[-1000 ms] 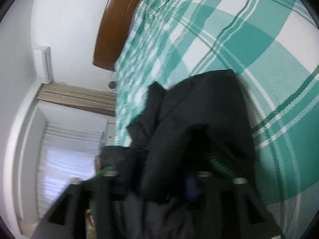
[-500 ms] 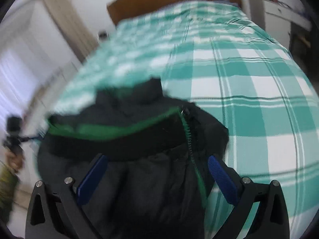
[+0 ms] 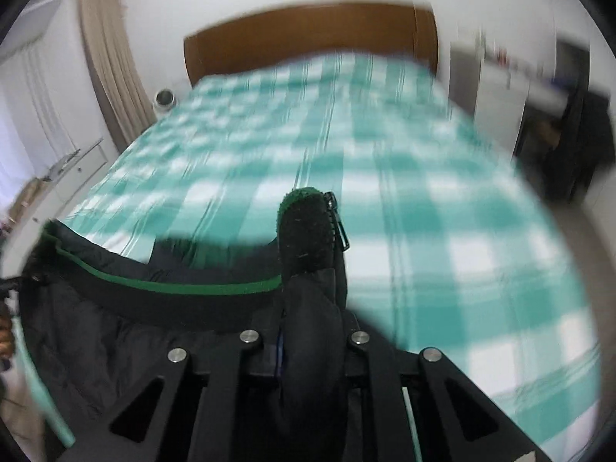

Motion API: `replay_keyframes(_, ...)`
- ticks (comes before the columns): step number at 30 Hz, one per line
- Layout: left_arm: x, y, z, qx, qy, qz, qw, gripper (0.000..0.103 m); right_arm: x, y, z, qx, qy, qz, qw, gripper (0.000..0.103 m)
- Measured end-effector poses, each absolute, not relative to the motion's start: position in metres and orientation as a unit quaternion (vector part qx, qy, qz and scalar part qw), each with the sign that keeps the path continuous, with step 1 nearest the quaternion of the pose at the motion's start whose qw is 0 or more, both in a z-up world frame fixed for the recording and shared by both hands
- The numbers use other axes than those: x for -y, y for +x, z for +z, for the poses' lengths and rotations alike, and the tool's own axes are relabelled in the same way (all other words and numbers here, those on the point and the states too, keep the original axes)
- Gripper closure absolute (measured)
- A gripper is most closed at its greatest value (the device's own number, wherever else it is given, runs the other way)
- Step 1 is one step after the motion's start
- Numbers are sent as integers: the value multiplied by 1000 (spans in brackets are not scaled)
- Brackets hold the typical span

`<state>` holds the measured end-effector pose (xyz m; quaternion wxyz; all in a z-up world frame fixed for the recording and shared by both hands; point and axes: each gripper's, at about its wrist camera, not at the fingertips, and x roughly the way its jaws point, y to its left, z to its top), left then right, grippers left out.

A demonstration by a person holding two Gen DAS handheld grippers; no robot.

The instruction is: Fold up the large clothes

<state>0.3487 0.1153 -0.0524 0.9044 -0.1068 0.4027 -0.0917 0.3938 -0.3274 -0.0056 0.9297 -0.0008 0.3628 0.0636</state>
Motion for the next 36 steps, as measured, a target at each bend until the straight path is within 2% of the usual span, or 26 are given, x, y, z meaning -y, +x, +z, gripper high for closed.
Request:
replay_keyframes(3,-106,375,-78,-390,-80,-44,916,91,313,422,-23,-346,-44,23,937,88)
replay_keyframes(6,-103,397,-124,-410,-59,-12,910,90,310,449,-78,-395,-62,-2,917,88)
replay_keyframes(9,-106,404,-149,-412,-64,-18,909,83,314,463,-132,-432,-63,-10,900,88)
replay_keyframes(13,-112,410,-171,-409,-91,-32,907,73,335,471,-156,-436,3,-1,900,87)
replay_keyframes(16,-121,413,-185,-413,-134,-41,900,66,345,471,-167,-436,30,3,899,86)
replay_keyframes(18,-121,414,-189,-415,-143,-44,897,64,344,470,-172,-434,29,2,901,86)
replay_keyframes(36,-122,415,-200,-418,-160,-46,893,60,340,478,-185,-428,37,2,903,85)
